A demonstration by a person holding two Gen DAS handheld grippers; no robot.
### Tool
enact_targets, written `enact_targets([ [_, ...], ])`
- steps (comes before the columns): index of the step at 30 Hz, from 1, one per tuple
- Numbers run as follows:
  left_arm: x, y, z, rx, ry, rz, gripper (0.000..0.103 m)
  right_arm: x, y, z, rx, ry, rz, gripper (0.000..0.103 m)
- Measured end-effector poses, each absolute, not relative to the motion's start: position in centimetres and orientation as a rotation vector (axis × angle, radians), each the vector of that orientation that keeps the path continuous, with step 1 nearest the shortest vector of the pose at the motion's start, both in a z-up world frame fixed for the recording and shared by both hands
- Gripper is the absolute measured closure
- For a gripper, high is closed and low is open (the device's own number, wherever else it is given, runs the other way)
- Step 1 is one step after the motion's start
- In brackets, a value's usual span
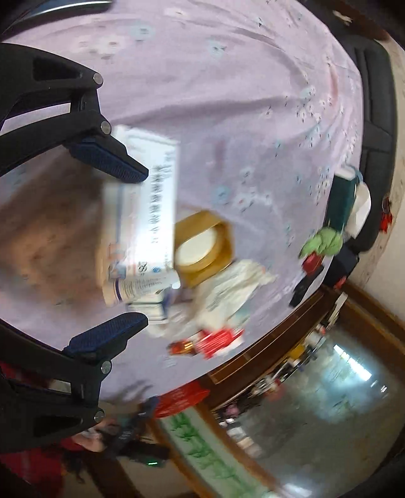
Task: Collect trash
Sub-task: 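Return to the table and grasp the white medicine box with the left gripper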
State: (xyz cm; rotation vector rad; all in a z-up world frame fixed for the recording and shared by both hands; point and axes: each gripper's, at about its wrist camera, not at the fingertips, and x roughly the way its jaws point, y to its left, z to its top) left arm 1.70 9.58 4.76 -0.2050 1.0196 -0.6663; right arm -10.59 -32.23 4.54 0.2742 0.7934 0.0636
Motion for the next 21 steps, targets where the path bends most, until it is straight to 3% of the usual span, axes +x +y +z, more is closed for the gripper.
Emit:
enact_targets([
  [4,-2.0,9.8,5.8,-0.162,0.958,-0.666,0.019,-10.5,-31.8,4.2,0.276,0.799,0.084,0.043],
  [10,-3.6,12.5,6.9,-0.359,0.917,-0.628,0.019,-10.8,-32.4,4.3,0.282,0.790,0.073,0.043],
  [21,-2.7,8.6,4.2,-0.271,1.060,-0.245,0.019,-11.1,-32.5,4.2,0.300,0.792,0.090,0.042],
])
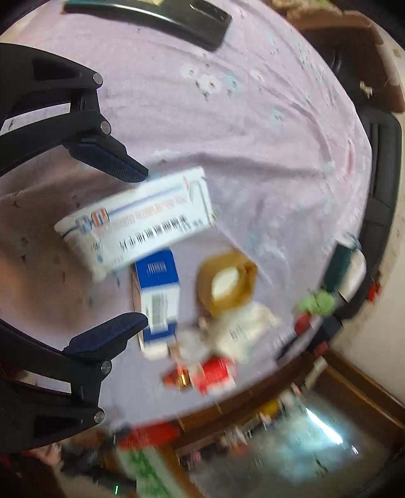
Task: Collect trash
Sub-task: 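Return to the table and grasp the white medicine box with the left gripper, then grasp the blue-white medicine box with the right gripper while the left holds its box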
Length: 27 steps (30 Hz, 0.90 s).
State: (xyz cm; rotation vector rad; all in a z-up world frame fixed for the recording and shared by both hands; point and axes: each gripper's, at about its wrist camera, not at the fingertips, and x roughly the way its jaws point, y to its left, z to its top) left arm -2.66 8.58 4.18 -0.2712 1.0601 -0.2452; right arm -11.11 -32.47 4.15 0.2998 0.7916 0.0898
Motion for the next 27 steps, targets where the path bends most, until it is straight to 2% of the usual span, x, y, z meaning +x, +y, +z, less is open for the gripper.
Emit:
enact_targets([
  [2,-2.5,7.7,3.2,-0.236,1.082,-0.227,0.021,-11.2,-32.4,4.2,0.298,0.790,0.096,0.042],
  [4,-2.6,7.1,2.5,-0.186,1.104,-0.184,0.029,-11.4,-32.6,4.2,0.302,0.785,0.096,0.042],
  [11,-3.1,6.1,2.1,-0.078,1.054,-0.138,0.038,-11.4,-33.5,4.0,0.321,0.782,0.089,0.042],
  [14,-3.3,5.8,2.1,-0.046,1.027,-0.104,0.046,-11.3,-33.2,4.2,0.318,0.782,0.102,0.042],
  [20,-5.9,5.5,3.3,-0.077,0.925,-0.159,0.048,-11.0,-30.7,6.2,0.235,0.753,0.186,0.042],
  [27,-8.3,6.2,5.1,-0.112,0.836,-0.157,0.048,-7.9,-24.7,8.2,0.176,0.787,0.461,0.035],
])
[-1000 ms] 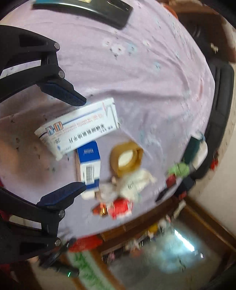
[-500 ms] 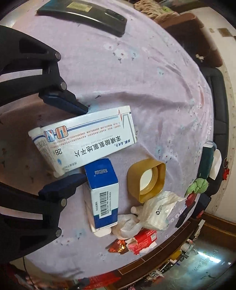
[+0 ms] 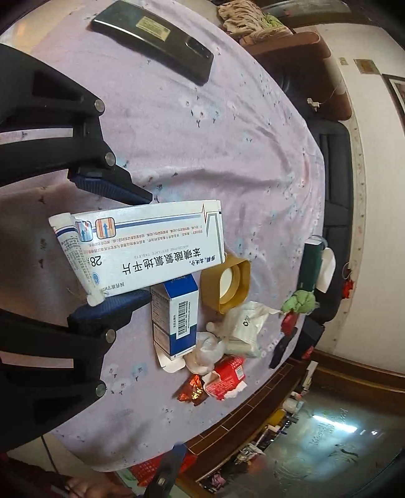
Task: Collect trash
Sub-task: 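Grasp the blue-white medicine box with the right gripper while the left holds its box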
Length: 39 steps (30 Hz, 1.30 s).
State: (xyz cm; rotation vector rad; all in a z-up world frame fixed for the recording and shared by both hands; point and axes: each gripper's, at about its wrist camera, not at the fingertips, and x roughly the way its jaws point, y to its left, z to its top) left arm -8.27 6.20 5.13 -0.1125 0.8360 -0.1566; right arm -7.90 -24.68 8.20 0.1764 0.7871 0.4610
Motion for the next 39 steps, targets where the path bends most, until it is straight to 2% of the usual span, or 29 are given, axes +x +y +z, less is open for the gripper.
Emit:
enact_targets([
  [10,-9.7,8.2,5.5,-0.157,0.802,-0.153,0.048,1.1,-12.8,6.0,0.044,0.933,0.724,0.034],
  [19,-10.1,8.5,5.1,-0.154,0.796,-0.164,0.048,5.0,-9.7,2.8,0.072,1.052,0.801,0.034],
  [24,-10.2,8.0,5.0,-0.139,0.789,-0.163,0.048,1.8,-8.5,2.2,-0.096,1.043,0.787,0.036],
  [25,-10.2,7.9,5.0,-0.138,0.787,-0.162,0.048,0.9,-8.0,1.9,-0.155,1.027,0.761,0.041],
  [26,-10.2,7.8,5.0,-0.137,0.786,-0.162,0.048,0.5,-7.8,1.8,-0.183,1.014,0.741,0.053],
  [28,-10.3,7.5,5.0,-0.130,0.780,-0.154,0.048,-0.2,-7.9,1.6,-0.196,0.984,0.682,0.056],
  [39,-10.6,2.9,5.2,-0.069,0.702,-0.138,0.048,-5.9,-14.3,4.8,0.009,0.763,0.481,0.057],
])
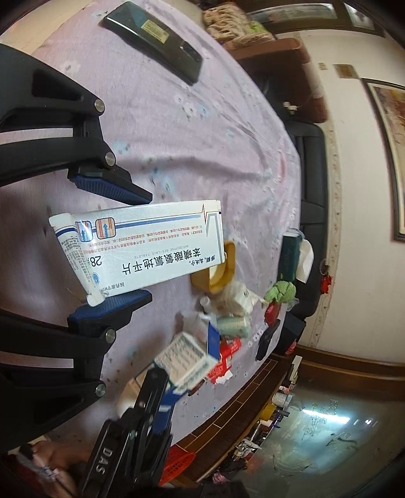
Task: Collect trash
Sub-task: 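Grasp the blue-white medicine box with the right gripper while the left holds its box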
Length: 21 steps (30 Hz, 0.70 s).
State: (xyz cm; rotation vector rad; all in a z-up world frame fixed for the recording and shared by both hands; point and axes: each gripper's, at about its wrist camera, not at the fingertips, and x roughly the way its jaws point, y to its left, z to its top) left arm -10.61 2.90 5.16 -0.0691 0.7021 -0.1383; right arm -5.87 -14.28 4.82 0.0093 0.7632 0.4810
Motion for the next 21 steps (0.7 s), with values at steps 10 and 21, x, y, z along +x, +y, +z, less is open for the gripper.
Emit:
enact_targets([
  [10,-10.9,-3.3,5.2,0.033,0.645,-0.156,0.048,-8.8,-19.1,5.2,0.070,0.690,0.298,0.057],
  [21,-11.2,-5.2,5.2,0.098,0.630,-0.140,0.048,-9.9,-21.5,5.6,0.102,0.662,0.259,0.057],
])
